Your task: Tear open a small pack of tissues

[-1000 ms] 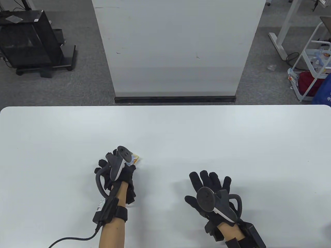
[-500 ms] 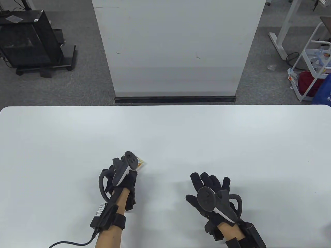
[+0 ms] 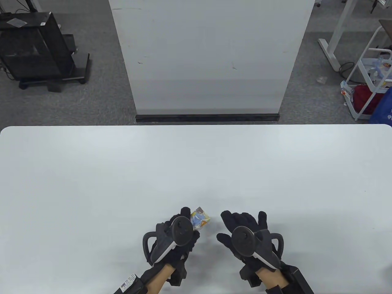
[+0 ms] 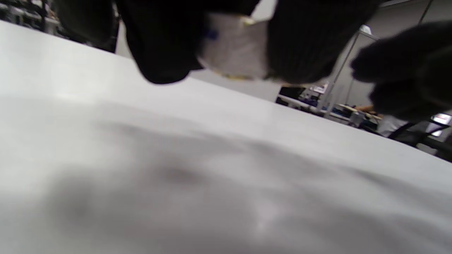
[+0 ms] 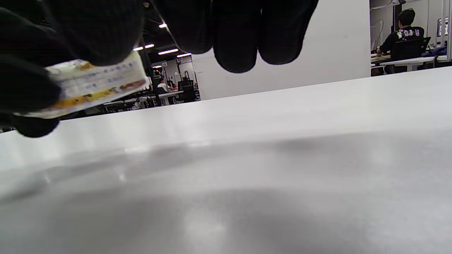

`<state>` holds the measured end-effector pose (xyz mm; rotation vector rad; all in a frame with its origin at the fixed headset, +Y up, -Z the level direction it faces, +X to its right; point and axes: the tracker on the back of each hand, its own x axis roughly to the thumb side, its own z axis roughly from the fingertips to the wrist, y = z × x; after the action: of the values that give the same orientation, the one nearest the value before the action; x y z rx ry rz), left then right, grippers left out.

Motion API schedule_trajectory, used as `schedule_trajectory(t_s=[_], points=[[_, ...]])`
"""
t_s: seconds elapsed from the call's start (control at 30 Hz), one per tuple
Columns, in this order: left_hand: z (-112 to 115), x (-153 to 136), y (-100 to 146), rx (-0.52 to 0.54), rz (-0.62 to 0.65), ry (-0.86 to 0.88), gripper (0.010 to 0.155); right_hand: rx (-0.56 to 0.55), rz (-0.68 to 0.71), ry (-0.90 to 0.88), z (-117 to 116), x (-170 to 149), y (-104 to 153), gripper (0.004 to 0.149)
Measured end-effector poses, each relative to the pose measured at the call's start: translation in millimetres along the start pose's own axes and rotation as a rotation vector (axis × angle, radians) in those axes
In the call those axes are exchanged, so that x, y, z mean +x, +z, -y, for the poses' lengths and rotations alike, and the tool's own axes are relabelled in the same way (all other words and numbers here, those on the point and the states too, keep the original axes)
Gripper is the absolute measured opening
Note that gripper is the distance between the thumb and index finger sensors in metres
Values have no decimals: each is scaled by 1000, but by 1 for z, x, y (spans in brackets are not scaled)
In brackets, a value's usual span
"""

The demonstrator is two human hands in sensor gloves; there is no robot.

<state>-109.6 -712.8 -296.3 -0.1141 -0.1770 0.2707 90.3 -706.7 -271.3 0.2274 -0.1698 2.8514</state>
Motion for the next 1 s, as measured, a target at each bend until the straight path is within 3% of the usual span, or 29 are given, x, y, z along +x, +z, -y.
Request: schedule_trajectory(t_s=[0.2,0.5,0.6,1.0], points=[[8,17,8,15,56,-10,78,-101,42,-13,0,9,4,63],[8,23,13,-8,82,101,78,-174,84,-10,3,15,9,57],[9,23,13,-8,98,107,78,-218,86,-5,5,14,10,49],[13,25,14,-41,110,89,78,-255,73,1,6,11,9,40]])
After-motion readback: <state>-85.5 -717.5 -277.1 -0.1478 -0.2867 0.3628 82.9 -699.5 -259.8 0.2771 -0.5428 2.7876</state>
